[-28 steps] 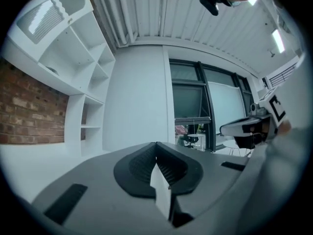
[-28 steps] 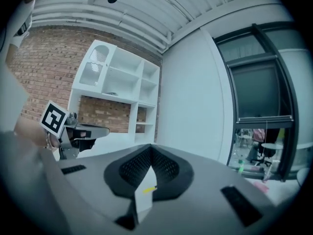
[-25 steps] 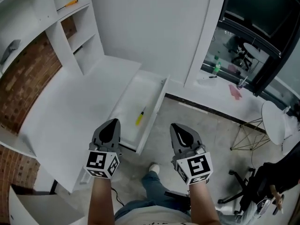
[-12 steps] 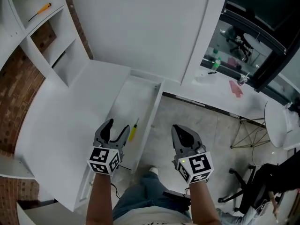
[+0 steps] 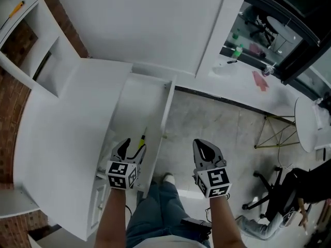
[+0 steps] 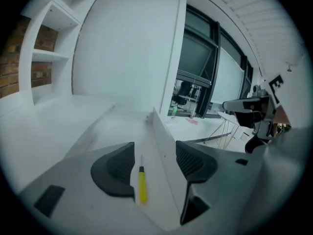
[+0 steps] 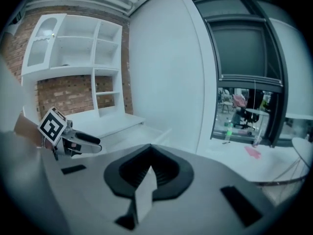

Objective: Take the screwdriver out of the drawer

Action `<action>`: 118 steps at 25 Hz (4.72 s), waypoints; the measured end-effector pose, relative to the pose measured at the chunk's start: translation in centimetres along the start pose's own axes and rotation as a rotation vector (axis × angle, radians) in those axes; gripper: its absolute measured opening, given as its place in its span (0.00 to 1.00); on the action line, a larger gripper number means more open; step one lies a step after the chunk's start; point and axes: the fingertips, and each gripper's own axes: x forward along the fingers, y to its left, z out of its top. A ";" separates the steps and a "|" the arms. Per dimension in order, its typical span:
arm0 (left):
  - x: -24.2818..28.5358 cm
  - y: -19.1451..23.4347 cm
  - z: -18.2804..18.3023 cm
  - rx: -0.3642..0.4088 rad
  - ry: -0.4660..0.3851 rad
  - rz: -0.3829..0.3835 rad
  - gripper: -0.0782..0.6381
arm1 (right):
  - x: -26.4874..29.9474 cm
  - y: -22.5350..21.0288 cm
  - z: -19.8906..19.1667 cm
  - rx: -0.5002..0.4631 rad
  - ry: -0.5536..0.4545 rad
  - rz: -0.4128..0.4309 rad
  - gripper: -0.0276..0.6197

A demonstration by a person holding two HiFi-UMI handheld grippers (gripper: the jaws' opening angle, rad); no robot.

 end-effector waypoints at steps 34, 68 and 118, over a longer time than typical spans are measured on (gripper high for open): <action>4.3 3.5 -4.7 0.028 0.233 0.059 0.22 | 2.7 2.3 -4.1 0.108 0.125 -0.037 0.06; -9.6 22.5 -5.0 -0.165 0.262 0.360 0.22 | 7.3 14.1 3.2 -0.021 0.060 0.116 0.06; -30.3 14.5 20.7 0.237 -0.658 0.435 0.13 | -2.9 16.9 22.9 -0.271 -0.479 0.102 0.05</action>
